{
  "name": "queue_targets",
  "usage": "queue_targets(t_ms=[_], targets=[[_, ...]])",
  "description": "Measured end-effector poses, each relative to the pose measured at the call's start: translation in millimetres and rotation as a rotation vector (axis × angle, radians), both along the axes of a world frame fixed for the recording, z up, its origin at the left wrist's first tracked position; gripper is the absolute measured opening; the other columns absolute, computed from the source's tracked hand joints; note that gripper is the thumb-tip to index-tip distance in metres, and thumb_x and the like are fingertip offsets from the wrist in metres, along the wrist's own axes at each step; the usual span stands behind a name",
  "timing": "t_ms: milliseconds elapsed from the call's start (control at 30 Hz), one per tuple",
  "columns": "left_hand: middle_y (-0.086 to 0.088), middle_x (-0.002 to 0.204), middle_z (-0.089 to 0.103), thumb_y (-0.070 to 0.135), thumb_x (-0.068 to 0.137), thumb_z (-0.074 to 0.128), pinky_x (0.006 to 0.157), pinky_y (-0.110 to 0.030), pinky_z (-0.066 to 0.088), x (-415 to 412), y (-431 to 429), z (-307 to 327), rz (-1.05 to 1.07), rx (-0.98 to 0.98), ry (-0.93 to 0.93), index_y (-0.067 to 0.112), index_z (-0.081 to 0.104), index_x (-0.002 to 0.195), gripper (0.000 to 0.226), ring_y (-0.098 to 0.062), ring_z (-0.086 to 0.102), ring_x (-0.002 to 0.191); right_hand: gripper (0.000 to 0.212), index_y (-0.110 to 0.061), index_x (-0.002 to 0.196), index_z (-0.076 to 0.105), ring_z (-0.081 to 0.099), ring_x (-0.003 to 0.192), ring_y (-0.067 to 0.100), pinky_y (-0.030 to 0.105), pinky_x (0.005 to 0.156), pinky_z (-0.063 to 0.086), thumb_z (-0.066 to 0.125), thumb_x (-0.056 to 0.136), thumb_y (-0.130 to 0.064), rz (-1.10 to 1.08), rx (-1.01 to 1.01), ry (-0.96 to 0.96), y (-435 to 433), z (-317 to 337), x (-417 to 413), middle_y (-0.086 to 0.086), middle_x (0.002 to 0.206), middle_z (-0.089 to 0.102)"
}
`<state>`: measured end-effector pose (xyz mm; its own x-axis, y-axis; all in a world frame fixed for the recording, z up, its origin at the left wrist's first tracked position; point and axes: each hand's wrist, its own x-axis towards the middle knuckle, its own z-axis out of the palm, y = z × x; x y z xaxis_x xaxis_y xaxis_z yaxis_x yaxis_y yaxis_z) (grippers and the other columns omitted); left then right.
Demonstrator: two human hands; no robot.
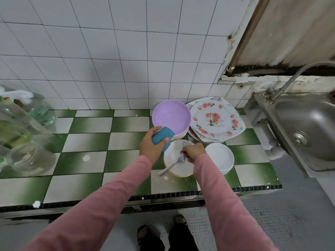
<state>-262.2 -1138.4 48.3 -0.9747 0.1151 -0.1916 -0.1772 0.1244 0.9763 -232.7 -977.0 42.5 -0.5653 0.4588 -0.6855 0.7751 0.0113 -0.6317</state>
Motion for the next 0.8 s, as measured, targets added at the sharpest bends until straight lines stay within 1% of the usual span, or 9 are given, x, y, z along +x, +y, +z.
queue_targets(t_ms=[67, 133, 167, 200, 267, 433, 533, 633, 800], targets=[[0.011, 0.114, 0.057, 0.014, 0.084, 0.075, 0.082, -0.021, 0.055, -1.7, 8.4, 4.4, 0.027, 0.012, 0.012, 0.033, 0.057, 0.116, 0.041, -0.008, 0.058, 0.1, 0.04, 0.003, 0.115, 0.061, 0.052, 0.057, 0.022, 0.027, 0.048, 0.043, 0.071, 0.077, -0.005, 0.01, 0.003, 0.075, 6.4, 6.6, -0.8, 0.013, 0.079, 0.062], [0.008, 0.116, 0.06, 0.016, 0.084, 0.075, 0.086, -0.025, 0.056, -3.3, 17.3, 7.9, 0.057, 0.013, 0.025, 0.031, 0.058, 0.116, 0.039, -0.009, 0.059, 0.1, 0.04, -0.003, 0.112, 0.062, 0.065, 0.079, 0.029, 0.038, 0.075, 0.058, 0.073, 0.073, -0.004, -0.037, -0.028, 0.161, 13.6, 13.0, -0.1, 0.017, 0.094, 0.07], [0.008, 0.116, 0.061, 0.017, 0.085, 0.075, 0.089, -0.029, 0.056, -4.3, 21.8, 9.5, 0.073, 0.016, 0.031, 0.03, 0.059, 0.117, 0.038, -0.01, 0.06, 0.1, 0.034, -0.008, 0.106, 0.063, 0.067, 0.087, 0.031, 0.044, 0.087, 0.058, 0.072, 0.074, 0.0, -0.065, -0.056, 0.214, 17.1, 17.9, 0.8, 0.019, 0.1, 0.071], [0.009, 0.115, 0.061, 0.018, 0.085, 0.075, 0.091, -0.032, 0.056, -5.1, 26.5, 12.2, 0.092, 0.021, 0.038, 0.03, 0.059, 0.117, 0.037, -0.011, 0.06, 0.1, 0.027, -0.012, 0.099, 0.064, 0.067, 0.089, 0.031, 0.045, 0.092, 0.057, 0.069, 0.077, 0.004, -0.086, -0.092, 0.274, 21.0, 21.7, 1.3, 0.019, 0.101, 0.071], [0.013, 0.113, 0.06, 0.02, 0.086, 0.073, 0.093, -0.033, 0.055, -7.4, 36.1, 19.7, 0.131, 0.034, 0.064, 0.03, 0.06, 0.118, 0.036, -0.012, 0.06, 0.101, 0.024, -0.011, 0.097, 0.067, 0.066, 0.085, 0.028, 0.041, 0.088, 0.058, 0.063, 0.084, 0.009, -0.094, -0.17, 0.377, 28.1, 30.6, 0.7, 0.018, 0.1, 0.071], [0.006, 0.119, 0.06, 0.022, 0.09, 0.07, 0.092, -0.024, 0.051, -11.8, 56.9, 38.1, 0.217, 0.072, 0.136, 0.022, 0.059, 0.13, 0.042, -0.014, 0.059, 0.105, 0.024, -0.007, 0.107, 0.069, 0.068, 0.074, 0.018, 0.022, 0.06, 0.056, 0.061, 0.09, 0.009, -0.061, -0.313, 0.519, 44.0, 54.2, 1.9, 0.012, 0.09, 0.071], [0.003, 0.119, 0.062, 0.024, 0.089, 0.071, 0.088, -0.019, 0.051, -14.1, 68.3, 46.4, 0.28, 0.062, 0.227, 0.02, 0.061, 0.13, 0.042, -0.012, 0.06, 0.104, 0.027, -0.008, 0.116, 0.068, 0.071, 0.08, 0.016, 0.021, 0.065, 0.056, 0.059, 0.094, 0.003, 0.02, -0.354, 0.571, 54.8, 62.9, 2.3, 0.01, 0.094, 0.072], [0.003, 0.119, 0.064, 0.025, 0.088, 0.073, 0.084, -0.013, 0.051, -15.8, 81.9, 55.4, 0.323, 0.099, 0.232, 0.016, 0.061, 0.131, 0.045, -0.011, 0.061, 0.105, 0.026, -0.009, 0.118, 0.067, 0.069, 0.077, 0.017, 0.025, 0.071, 0.056, 0.059, 0.095, 0.0, 0.049, -0.401, 0.622, 66.2, 67.5, 1.6, 0.009, 0.091, 0.072], [0.012, 0.117, 0.065, 0.023, 0.087, 0.074, 0.094, -0.025, 0.053, -11.4, 107.9, 67.6, 0.39, 0.171, 0.292, 0.022, 0.062, 0.128, 0.043, -0.002, 0.062, 0.104, 0.026, -0.007, 0.122, 0.065, 0.061, 0.072, 0.021, 0.033, 0.072, 0.056, 0.061, 0.097, -0.005, 0.062, -0.443, 0.634, 81.6, 67.7, 2.0, 0.011, 0.084, 0.067]])
